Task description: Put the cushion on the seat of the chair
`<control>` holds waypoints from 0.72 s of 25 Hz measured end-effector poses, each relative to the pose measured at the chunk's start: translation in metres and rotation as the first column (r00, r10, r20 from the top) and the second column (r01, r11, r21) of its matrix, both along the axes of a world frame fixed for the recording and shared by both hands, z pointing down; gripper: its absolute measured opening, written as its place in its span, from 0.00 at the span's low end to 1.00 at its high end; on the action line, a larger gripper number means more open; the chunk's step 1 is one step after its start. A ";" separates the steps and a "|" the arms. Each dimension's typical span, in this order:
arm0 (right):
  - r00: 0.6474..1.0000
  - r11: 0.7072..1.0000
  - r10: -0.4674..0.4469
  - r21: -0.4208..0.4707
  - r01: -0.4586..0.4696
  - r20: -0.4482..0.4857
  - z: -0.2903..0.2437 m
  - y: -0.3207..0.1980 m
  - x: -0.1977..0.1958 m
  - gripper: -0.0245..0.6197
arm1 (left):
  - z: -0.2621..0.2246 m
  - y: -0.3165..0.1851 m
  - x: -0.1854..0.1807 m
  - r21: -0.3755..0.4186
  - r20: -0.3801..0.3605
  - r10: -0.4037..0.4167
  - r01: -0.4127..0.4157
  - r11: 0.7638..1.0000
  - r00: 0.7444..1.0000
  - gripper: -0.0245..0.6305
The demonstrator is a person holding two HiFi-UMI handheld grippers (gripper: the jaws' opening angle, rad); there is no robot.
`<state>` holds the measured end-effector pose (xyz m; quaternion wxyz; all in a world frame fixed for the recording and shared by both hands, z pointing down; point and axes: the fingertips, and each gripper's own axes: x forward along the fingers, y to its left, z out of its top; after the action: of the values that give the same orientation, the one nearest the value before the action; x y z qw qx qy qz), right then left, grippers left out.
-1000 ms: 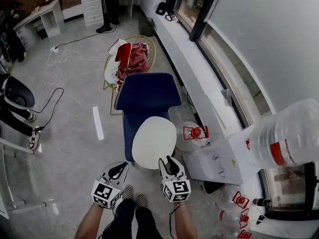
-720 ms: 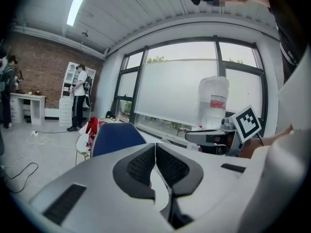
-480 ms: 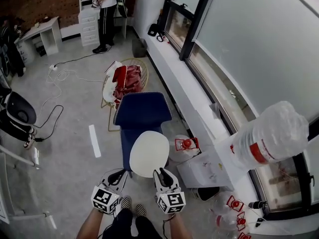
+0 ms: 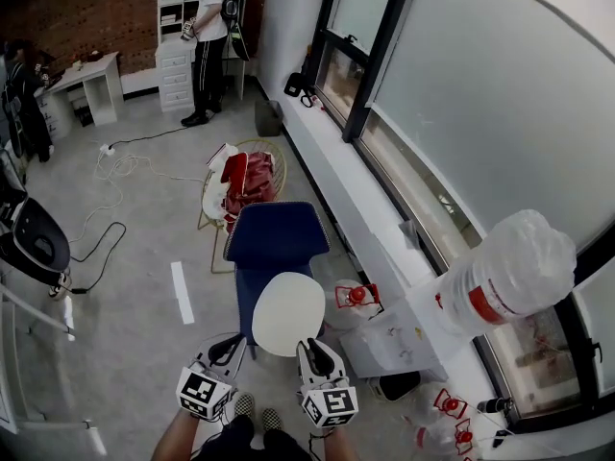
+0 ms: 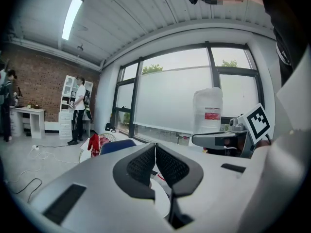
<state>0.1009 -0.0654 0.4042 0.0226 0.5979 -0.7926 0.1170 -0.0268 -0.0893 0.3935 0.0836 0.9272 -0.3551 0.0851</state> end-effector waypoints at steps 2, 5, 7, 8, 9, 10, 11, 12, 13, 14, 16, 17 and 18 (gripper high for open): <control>1.000 1.000 0.008 0.009 -0.008 0.009 -0.006 0.003 0.000 0.17 | -0.006 0.004 -0.002 0.007 0.002 0.001 -0.001 1.000 1.000 0.07; 1.000 1.000 0.014 0.025 -0.015 0.024 -0.016 0.005 -0.001 0.16 | -0.015 0.007 -0.006 0.013 -0.003 0.006 -0.006 1.000 1.000 0.07; 0.999 0.999 0.021 0.039 -0.022 0.024 -0.023 0.007 -0.002 0.16 | -0.021 0.008 -0.009 0.017 -0.006 0.008 -0.008 1.000 1.000 0.07; 0.999 0.999 0.025 0.046 -0.026 0.021 -0.027 0.008 -0.001 0.15 | -0.023 0.008 -0.010 0.023 -0.006 0.007 -0.007 1.000 1.000 0.07; 0.999 0.998 0.030 0.053 -0.031 0.017 -0.029 0.009 0.000 0.15 | -0.025 0.007 -0.011 0.031 -0.006 0.005 -0.005 1.000 1.000 0.07; 0.999 0.998 0.035 0.058 -0.036 0.011 -0.032 0.010 0.001 0.14 | -0.026 0.006 -0.012 0.038 -0.005 0.005 -0.005 0.999 1.000 0.07; 0.999 0.997 0.040 0.062 -0.040 0.003 -0.033 0.012 0.002 0.13 | -0.028 0.006 -0.012 0.044 -0.004 0.005 -0.005 0.999 1.000 0.07; 0.999 0.997 0.043 0.064 -0.043 -0.003 -0.035 0.013 0.003 0.13 | -0.029 0.006 -0.012 0.048 -0.004 0.006 -0.006 0.999 1.000 0.07; 0.999 0.997 0.045 0.066 -0.045 -0.008 -0.036 0.014 0.004 0.12 | -0.031 0.006 -0.013 0.050 -0.003 0.008 -0.007 0.999 1.000 0.07; 0.999 0.997 0.045 0.067 -0.044 -0.011 -0.037 0.015 0.004 0.12 | -0.032 0.006 -0.012 0.052 -0.002 0.009 -0.009 0.999 1.000 0.07; 0.999 0.997 0.042 0.070 -0.041 -0.014 -0.038 0.017 0.004 0.11 | -0.037 0.006 -0.011 0.058 -0.004 0.012 -0.012 0.998 1.000 0.07; 0.999 0.997 0.042 0.071 -0.041 -0.014 -0.039 0.018 0.004 0.10 | -0.039 0.007 -0.010 0.060 -0.007 0.016 -0.016 0.998 1.000 0.07; 0.999 0.996 0.043 0.074 -0.042 -0.014 -0.040 0.020 0.004 0.10 | -0.040 0.007 -0.009 0.062 -0.009 0.020 -0.020 0.998 1.000 0.07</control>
<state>0.1048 -0.0459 0.3645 0.0045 0.6160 -0.7833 0.0836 -0.0360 -0.0823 0.3534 0.0558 0.9332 -0.3478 0.0706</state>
